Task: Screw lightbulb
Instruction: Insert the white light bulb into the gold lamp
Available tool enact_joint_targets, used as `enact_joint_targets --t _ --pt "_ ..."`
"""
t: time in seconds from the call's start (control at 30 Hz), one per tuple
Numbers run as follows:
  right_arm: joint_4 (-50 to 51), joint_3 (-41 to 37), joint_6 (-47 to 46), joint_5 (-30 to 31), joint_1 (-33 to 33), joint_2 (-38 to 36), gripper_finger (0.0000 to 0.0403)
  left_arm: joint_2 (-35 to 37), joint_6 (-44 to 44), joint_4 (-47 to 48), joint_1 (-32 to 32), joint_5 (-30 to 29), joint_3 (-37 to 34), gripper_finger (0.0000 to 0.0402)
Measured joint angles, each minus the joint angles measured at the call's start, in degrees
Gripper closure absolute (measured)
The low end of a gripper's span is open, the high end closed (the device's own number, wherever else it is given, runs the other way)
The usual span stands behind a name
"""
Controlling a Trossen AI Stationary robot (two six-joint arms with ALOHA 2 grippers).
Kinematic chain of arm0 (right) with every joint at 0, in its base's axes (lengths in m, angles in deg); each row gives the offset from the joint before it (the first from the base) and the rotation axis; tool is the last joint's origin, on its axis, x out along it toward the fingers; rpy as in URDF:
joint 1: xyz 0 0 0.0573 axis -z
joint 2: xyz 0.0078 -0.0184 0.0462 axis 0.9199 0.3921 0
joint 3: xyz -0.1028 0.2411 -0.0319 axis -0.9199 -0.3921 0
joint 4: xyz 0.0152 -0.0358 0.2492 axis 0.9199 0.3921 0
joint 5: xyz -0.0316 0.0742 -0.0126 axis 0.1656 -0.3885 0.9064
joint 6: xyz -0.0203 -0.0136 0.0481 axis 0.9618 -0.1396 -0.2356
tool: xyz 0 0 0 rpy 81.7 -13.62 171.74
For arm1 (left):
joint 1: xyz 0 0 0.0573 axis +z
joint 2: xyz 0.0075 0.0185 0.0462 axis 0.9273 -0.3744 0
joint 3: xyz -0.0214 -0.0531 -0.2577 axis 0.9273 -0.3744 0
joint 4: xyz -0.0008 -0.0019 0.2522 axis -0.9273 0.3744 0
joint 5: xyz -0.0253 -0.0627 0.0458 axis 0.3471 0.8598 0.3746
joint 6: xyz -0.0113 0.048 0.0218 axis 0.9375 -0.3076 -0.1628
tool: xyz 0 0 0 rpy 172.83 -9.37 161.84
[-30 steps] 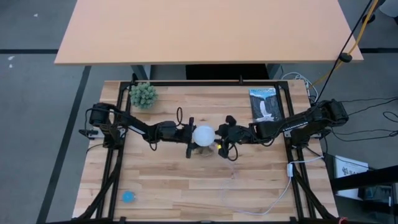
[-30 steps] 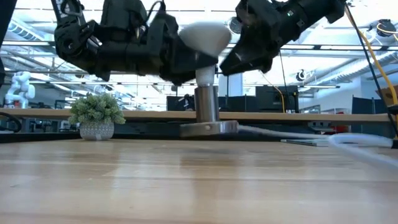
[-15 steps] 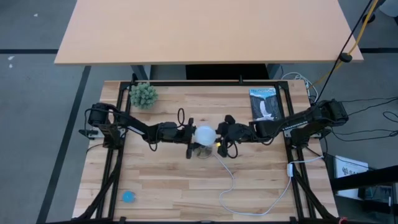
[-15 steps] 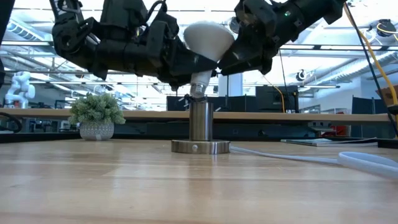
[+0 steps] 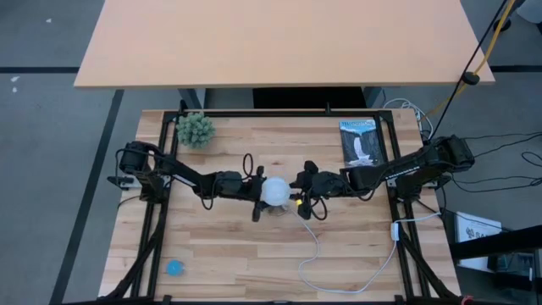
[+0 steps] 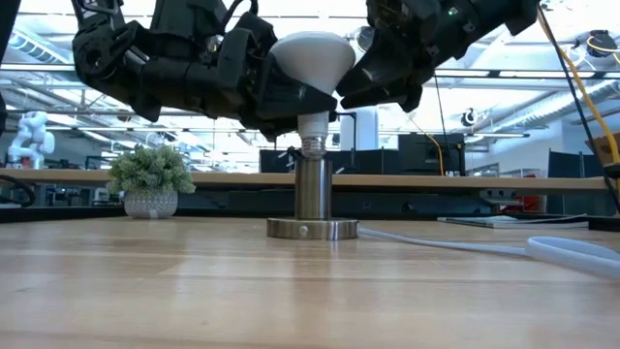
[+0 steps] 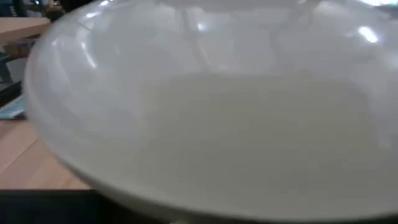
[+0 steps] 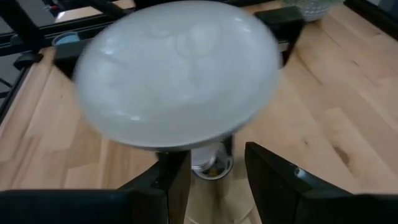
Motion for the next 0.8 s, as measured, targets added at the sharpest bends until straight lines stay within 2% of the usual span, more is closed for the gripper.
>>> enact_joint_targets --t 0.13,0.23,0.53,0.7,0.8 --pt "0.1 0.0 -1.2 0.2 -0.7 0.0 0.0261 0.0 0.2 2.8 0.1 -0.3 0.0 0.0204" --pt "-0.2 0.0 -1.6 0.3 -1.1 0.5 0.0261 0.0 0.2 6.7 0.0 -3.2 0.0 0.0204" --pt "-0.4 0.1 -1.5 0.4 -1.3 3.7 0.0261 -0.2 -0.5 7.1 0.0 -6.3 0.0 0.0204" --pt "-0.5 0.1 1.2 5.7 -1.2 3.3 0.0261 -0.2 -6.3 7.2 0.0 -10.2 0.0 0.0204" --pt "-0.4 0.1 2.0 6.5 -1.0 3.3 0.0261 -0.2 -7.0 7.2 -0.1 -10.9 0.0 0.0204"
